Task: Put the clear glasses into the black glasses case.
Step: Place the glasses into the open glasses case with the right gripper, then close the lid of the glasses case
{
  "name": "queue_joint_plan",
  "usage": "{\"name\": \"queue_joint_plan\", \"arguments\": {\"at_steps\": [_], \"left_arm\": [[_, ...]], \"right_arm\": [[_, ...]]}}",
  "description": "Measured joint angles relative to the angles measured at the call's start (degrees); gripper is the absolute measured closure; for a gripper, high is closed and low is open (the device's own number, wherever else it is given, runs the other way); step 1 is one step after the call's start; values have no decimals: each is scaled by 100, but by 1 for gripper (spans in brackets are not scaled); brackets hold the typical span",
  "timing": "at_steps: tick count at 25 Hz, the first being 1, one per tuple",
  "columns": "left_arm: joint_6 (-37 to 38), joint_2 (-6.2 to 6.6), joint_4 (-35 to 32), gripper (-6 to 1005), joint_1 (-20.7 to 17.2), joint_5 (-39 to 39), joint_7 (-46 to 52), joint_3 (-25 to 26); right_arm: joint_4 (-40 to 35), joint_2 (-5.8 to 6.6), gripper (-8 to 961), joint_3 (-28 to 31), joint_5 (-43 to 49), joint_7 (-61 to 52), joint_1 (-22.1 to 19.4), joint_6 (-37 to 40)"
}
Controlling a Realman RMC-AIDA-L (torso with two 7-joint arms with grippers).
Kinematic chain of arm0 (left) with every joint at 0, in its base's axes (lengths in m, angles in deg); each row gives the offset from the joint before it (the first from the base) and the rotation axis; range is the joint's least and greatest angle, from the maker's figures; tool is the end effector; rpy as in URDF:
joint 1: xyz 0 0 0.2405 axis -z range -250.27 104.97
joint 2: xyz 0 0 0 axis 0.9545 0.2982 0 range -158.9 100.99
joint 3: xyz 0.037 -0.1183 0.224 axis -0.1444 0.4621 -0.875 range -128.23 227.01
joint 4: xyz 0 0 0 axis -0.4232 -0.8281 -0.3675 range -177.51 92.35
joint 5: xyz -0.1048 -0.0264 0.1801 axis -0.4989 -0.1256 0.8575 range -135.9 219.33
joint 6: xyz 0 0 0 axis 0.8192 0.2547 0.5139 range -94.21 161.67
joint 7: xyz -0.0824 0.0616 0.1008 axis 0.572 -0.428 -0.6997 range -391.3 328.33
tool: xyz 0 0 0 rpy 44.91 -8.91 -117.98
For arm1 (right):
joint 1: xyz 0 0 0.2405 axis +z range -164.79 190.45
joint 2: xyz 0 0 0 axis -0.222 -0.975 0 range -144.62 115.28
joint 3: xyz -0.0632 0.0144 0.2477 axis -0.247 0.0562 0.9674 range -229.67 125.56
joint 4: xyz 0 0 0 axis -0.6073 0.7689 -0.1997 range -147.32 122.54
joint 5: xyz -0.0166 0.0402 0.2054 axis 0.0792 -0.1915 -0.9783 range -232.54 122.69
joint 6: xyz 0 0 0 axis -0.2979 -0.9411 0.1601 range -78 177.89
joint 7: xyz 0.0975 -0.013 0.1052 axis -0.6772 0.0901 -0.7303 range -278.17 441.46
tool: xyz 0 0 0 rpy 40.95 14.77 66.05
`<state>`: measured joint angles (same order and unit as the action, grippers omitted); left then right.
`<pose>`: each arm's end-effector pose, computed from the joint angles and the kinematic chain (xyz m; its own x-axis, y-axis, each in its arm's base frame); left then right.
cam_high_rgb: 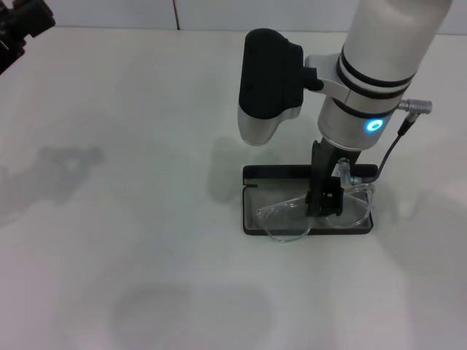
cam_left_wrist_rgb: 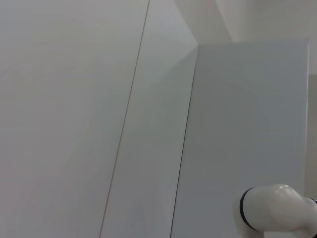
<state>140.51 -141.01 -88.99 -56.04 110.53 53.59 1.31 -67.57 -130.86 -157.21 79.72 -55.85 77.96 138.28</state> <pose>-0.2438 0.2838 0.1225 0.4505 0.0449 0.8916 0.3797 -0.9135 -0.1459 0.0710 0.3603 -0.0795 0.7889 -0.0506 0.6125 -0.0300 -0.9986 -0.0439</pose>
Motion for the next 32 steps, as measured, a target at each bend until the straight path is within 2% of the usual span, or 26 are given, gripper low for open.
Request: {"name": "queue_joint_plan", "arguments": {"at_steps": [6,11,21,29,32], "left_arm": [[0,0,0,887,0,0,0,0],[0,0,0,887,-7,0,1,0],[-7,-1,0,888,4,0,8,0],[-9,-13,0,887,81,-49,126,0],[-8,-39,0,885,180,-28,191,-23]], "right_arm": [[-254,0,815,54,23,-11,-55,59],[-740,0,816,123,170,-13,-279,93],[-889,0,816,230,107,61,-384,72],[-1745,7,817,812,-4,203,-980,392],[-2197,14,817,1046,-74,214,-1331,604]]}}
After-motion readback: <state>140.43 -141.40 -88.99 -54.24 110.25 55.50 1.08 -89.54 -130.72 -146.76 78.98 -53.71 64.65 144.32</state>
